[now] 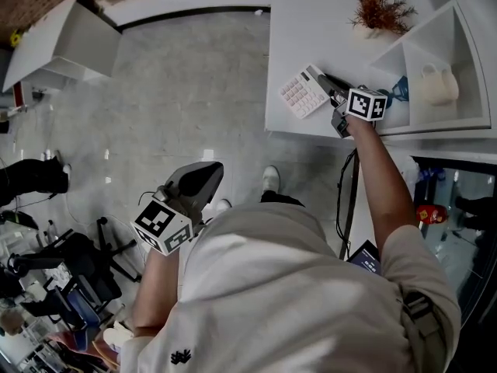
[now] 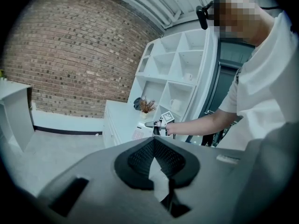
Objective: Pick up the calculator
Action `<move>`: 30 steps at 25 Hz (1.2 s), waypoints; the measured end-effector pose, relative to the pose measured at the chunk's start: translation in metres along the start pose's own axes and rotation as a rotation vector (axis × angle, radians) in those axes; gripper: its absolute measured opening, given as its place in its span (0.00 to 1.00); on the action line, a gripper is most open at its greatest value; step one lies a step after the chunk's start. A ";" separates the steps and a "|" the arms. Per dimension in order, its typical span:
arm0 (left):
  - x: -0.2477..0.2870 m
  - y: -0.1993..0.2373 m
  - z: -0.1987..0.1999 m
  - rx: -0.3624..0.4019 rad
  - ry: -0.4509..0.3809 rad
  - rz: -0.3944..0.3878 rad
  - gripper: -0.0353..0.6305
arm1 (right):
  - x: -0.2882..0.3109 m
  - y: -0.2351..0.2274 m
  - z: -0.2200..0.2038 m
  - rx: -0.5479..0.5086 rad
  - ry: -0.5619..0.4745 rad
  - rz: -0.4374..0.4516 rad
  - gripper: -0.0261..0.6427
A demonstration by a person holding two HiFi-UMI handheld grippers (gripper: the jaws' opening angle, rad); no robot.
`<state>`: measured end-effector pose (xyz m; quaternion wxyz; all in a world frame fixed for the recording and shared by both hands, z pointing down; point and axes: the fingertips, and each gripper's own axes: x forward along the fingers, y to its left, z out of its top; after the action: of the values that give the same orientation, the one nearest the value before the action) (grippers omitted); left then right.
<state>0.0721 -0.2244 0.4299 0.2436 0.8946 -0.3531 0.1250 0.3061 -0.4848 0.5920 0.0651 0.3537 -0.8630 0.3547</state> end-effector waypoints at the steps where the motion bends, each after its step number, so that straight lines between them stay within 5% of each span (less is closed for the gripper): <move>1: -0.007 0.001 -0.002 0.000 -0.005 -0.002 0.06 | 0.000 0.011 0.001 -0.004 -0.007 0.005 0.12; 14: -0.101 0.016 -0.038 -0.004 -0.053 0.001 0.06 | 0.014 0.157 -0.008 -0.013 -0.051 0.093 0.12; 30: -0.213 0.031 -0.100 0.012 -0.049 0.018 0.06 | 0.019 0.348 -0.068 -0.053 -0.031 0.220 0.12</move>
<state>-0.1082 -0.0697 0.4415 0.2286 0.8956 -0.3662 0.1071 0.0538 -0.2772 0.4522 0.0216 0.2605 -0.9066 0.3313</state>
